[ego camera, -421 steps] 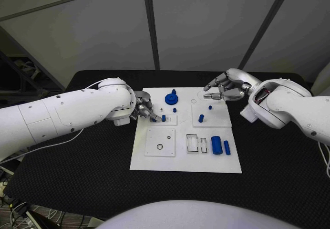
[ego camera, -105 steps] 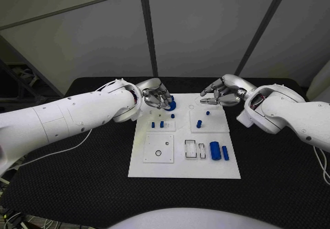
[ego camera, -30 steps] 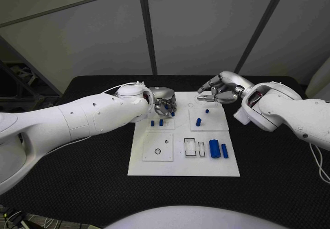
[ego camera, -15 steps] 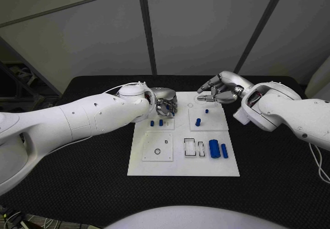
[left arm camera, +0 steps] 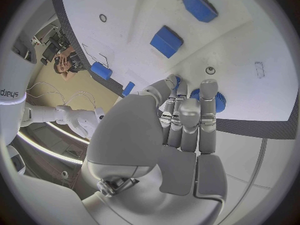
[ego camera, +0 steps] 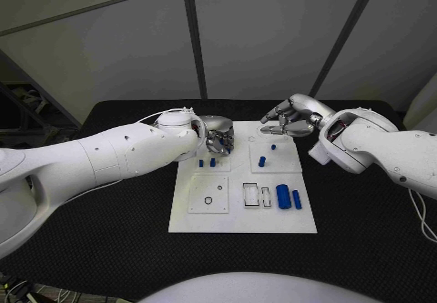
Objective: Assemble the parts on the task board
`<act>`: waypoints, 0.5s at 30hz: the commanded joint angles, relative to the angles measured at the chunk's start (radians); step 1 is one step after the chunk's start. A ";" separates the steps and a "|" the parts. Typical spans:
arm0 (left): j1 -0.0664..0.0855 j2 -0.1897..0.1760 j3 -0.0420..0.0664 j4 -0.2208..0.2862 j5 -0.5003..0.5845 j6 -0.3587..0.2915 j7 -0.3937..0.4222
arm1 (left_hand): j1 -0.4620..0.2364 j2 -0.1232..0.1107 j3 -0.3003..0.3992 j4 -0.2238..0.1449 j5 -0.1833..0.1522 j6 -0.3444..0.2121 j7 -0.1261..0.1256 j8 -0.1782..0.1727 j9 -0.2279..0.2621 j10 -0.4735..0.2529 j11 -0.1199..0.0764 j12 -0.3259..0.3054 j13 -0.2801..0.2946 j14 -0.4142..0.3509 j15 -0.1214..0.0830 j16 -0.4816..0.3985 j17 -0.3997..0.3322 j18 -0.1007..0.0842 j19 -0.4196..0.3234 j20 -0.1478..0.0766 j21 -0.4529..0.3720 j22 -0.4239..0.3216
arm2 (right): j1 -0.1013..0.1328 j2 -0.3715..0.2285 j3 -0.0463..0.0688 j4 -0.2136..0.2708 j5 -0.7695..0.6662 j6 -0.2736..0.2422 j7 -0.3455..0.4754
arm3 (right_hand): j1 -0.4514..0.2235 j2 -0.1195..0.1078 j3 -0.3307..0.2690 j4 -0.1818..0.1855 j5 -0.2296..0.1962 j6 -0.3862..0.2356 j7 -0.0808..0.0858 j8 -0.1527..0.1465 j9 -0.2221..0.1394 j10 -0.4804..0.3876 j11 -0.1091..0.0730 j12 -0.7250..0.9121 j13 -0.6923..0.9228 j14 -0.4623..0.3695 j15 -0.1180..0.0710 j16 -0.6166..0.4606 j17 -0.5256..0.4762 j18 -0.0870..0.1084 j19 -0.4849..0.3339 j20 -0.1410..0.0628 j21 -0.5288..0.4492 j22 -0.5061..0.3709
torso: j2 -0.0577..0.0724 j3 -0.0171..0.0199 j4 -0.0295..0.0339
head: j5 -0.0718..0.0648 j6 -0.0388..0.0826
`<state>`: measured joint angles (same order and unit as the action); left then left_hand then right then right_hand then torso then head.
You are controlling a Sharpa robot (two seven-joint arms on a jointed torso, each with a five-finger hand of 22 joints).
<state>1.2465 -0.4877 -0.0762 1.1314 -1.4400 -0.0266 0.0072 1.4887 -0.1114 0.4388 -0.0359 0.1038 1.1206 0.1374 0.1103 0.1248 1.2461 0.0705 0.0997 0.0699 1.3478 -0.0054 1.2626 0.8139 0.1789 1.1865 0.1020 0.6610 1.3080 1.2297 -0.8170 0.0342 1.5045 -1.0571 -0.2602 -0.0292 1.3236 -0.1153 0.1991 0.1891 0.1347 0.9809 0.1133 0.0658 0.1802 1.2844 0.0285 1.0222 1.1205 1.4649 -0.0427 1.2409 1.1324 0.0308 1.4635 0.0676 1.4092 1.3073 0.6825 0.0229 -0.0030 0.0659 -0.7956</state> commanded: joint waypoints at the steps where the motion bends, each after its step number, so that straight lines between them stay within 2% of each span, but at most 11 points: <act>1: -0.007 -0.005 -0.005 -0.004 -0.019 0.014 -0.001 | -0.003 0.005 0.003 -0.001 0.004 0.001 0.004 -0.001 -0.002 -0.004 0.004 -0.001 -0.002 0.006 0.002 0.004 -0.004 -0.017 0.006 -0.001 0.009 0.049 | 0.002 0.000 0.000 0.002 -0.002 0.000 0.005 | 0.009 0.000 0.003 0.001 0.004 0.007 -0.001 0.001 0.002 0.001 0.000 -0.002 0.001 0.008 -0.004 0.002 0.001 0.015 0.004 -0.003 -0.001 0.094 | -0.001 -0.0006 0.0015 | 0.000 0.001; 9: -0.006 -0.033 -0.001 0.030 0.000 -0.032 0.028 | -0.009 0.006 0.005 -0.001 0.003 0.003 0.003 -0.002 -0.004 -0.003 0.003 -0.001 -0.002 0.010 0.001 0.005 -0.005 -0.020 0.013 0.000 0.026 0.053 | 0.002 0.001 0.000 0.000 -0.002 -0.002 0.008 | 0.010 0.000 0.004 0.001 0.004 0.008 -0.001 0.002 0.002 0.006 -0.001 0.002 0.003 0.009 -0.005 0.002 0.003 0.014 0.005 -0.003 -0.001 0.095 | -0.002 -0.0007 0.0026 | 0.001 0.006; 15: -0.007 -0.056 0.033 0.054 0.013 -0.053 0.034 | -0.011 0.007 0.006 -0.002 0.005 0.006 0.002 -0.001 -0.004 0.000 0.002 -0.001 -0.002 0.013 0.000 0.005 -0.005 -0.020 0.017 -0.001 0.032 0.054 | 0.002 0.001 0.000 -0.001 -0.002 -0.004 0.009 | 0.010 0.000 0.004 0.001 0.004 0.008 -0.001 0.002 0.002 0.006 -0.001 0.002 0.003 0.009 -0.005 0.002 0.003 0.014 0.005 -0.003 -0.001 0.095 | -0.002 -0.0010 0.0030 | 0.003 0.012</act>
<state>1.2367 -0.5400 -0.0462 1.1782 -1.4384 -0.0541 0.0248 1.4831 -0.1060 0.4389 -0.0360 0.1038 1.1205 0.1375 0.1084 0.1194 1.2460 0.0705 0.0997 0.0683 1.3546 -0.0052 1.2627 0.8097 0.1790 1.1970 0.0985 0.6899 1.3079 1.2297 -0.8161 0.0342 1.5028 -1.0571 -0.2605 -0.0285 1.3236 -0.1153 0.1991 0.1890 0.1346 0.9809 0.1133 0.0658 0.1817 1.2844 0.0285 1.0222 1.1229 1.4649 -0.0427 1.2409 1.1347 0.0308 1.4635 0.0676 1.4092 1.3073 0.6809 0.0222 -0.0005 0.0684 -0.7854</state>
